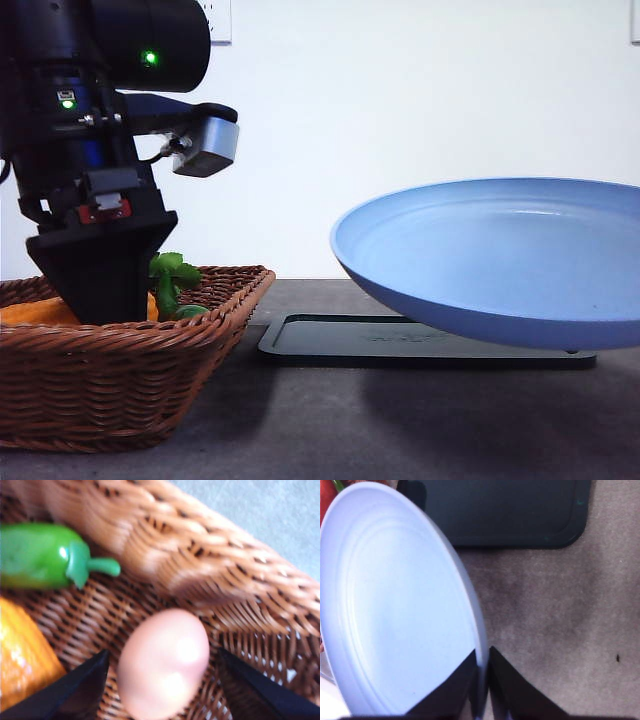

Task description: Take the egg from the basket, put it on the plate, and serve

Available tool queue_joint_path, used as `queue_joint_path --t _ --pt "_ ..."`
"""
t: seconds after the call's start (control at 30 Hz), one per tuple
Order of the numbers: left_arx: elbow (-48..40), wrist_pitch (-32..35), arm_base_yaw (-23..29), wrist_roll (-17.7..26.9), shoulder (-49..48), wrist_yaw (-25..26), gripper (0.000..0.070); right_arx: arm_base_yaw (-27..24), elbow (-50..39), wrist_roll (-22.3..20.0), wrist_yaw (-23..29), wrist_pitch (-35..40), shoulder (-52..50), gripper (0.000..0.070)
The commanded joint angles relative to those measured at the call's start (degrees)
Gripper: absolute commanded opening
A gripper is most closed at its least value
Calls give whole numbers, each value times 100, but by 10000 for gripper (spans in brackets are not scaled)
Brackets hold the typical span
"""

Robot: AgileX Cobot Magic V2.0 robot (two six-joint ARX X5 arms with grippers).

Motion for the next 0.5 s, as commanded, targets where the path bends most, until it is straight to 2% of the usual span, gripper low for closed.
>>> queue_joint_path --t 0.0,0.13,0.47 --pt "120 49 -50 116 137 2 443 -7 28 -26 -28 37 15 0" --pt "120 111 -50 119 205 2 426 -7 28 -26 -28 39 15 0" --pt "118 90 -50 138 283 2 231 -7 29 -26 -28 39 15 0"
